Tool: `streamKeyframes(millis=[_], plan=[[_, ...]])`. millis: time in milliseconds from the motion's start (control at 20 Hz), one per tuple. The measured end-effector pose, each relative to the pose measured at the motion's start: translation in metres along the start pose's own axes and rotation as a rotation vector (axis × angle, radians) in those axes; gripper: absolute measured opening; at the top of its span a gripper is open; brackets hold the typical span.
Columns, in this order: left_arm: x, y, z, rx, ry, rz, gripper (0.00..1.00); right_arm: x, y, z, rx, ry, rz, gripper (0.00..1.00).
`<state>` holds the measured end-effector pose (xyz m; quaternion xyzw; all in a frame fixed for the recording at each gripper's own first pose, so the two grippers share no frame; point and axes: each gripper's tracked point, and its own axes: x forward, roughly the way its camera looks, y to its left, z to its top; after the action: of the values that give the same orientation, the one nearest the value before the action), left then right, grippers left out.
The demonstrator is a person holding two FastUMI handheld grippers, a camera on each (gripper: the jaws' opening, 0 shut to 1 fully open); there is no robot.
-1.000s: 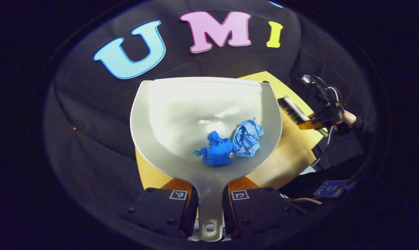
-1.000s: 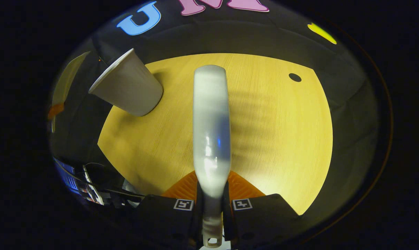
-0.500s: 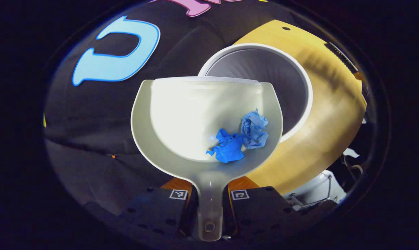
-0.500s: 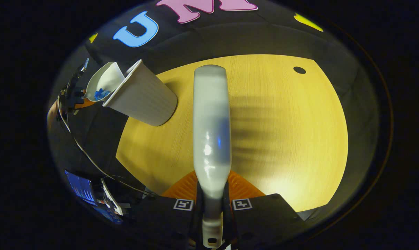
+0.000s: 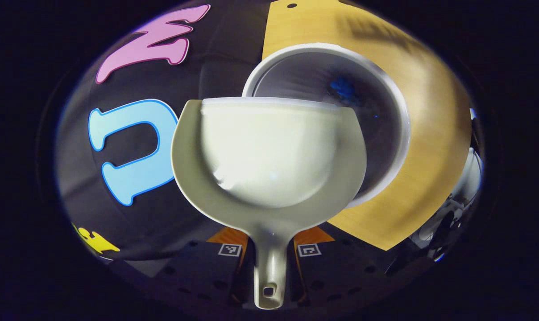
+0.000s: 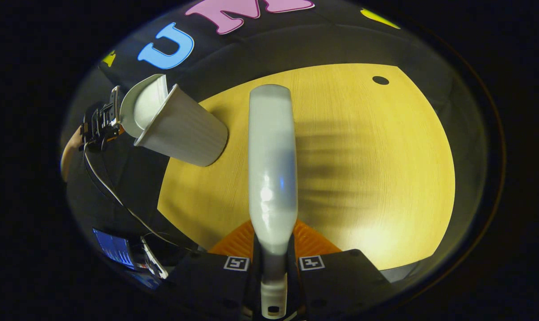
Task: Pick up the small broom and dustpan from the desktop, sweep the trash into the dustpan with the broom, and then empty the trash into the garbage bin.
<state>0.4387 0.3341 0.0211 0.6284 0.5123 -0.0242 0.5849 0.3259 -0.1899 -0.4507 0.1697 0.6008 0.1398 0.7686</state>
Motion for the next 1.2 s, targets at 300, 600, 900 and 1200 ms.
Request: streamKeyframes(millis=[300,600,900,1200], plan=[[-0.017,0.005,0.042,-0.458,-0.156,-0.066,0.29,-0.005,-0.002,0.001,-0.015,-0.006,-0.053,0.26],[-0.043,-0.027,0.113,-0.697,-0.462,0.004,0.29,-0.027,-0.036,0.003,-0.006,-0.057,-0.247,0.26],[-0.048,-0.178,0.254,-0.777,-0.59,-0.428,0.29,-0.009,-0.078,-0.028,0.032,-0.03,-0.368,0.27],[-0.016,-0.303,0.314,-1.036,-0.268,-0.817,0.29,0.064,-0.089,-0.045,0.04,0.079,-0.39,0.27]])
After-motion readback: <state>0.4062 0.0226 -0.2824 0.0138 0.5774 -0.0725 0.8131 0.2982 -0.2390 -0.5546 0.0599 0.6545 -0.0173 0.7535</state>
